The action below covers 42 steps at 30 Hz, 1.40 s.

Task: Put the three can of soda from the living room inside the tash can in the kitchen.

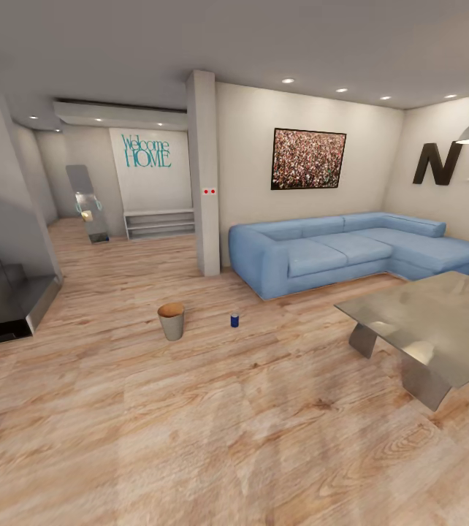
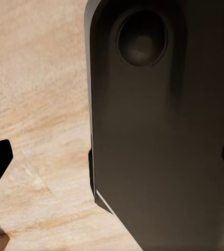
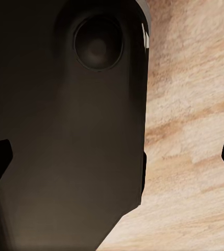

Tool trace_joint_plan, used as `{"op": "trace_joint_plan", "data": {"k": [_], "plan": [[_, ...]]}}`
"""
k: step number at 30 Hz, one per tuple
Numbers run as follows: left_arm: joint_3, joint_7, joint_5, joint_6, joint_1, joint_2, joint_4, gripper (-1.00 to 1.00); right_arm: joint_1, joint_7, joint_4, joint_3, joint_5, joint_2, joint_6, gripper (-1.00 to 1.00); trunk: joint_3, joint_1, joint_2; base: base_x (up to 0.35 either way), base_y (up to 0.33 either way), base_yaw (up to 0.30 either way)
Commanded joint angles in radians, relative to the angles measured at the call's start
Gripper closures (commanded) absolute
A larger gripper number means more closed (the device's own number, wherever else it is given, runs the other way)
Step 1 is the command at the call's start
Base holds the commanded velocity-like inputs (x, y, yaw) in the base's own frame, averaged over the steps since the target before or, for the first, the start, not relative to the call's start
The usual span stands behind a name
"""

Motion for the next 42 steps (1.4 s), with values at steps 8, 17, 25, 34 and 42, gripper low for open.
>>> {"op": "trace_joint_plan", "data": {"k": [8, 17, 25, 34, 42], "plan": [[0.0, 0.0, 0.0, 0.0, 0.0, 0.0, 0.0, -1.0, 0.0, 0.0, 0.0, 0.0, 0.0, 0.0, 0.0, -1.0, 0.0, 0.0, 0.0, 0.0, 0.0, 0.0], [0.0, 0.0, 0.0, 0.0, 0.0, 0.0, 0.0, -1.0, 0.0, 0.0, 0.0, 0.0, 0.0, 0.0, 0.0, -1.0, 0.0, 0.0, 0.0, 0.0, 0.0, 0.0], [0.0, 0.0, 0.0, 0.0, 0.0, 0.0, 0.0, -1.0, 0.0, 0.0, 0.0, 0.0, 0.0, 0.0, 0.0, -1.0, 0.0, 0.0, 0.0, 0.0, 0.0, 0.0], [0.0, 0.0, 0.0, 0.0, 0.001, 0.0, 0.0, -1.0, 0.0, 0.0, 0.0, 0.0, 0.0, 0.0, 0.0, -1.0, 0.0, 0.0, 0.0, 0.0, 0.0, 0.0], [0.0, 0.0, 0.0, 0.0, 0.0, 0.0, 0.0, -1.0, 0.0, 0.0, 0.0, 0.0, 0.0, 0.0, 0.0, -1.0, 0.0, 0.0, 0.0, 0.0, 0.0, 0.0]]}}
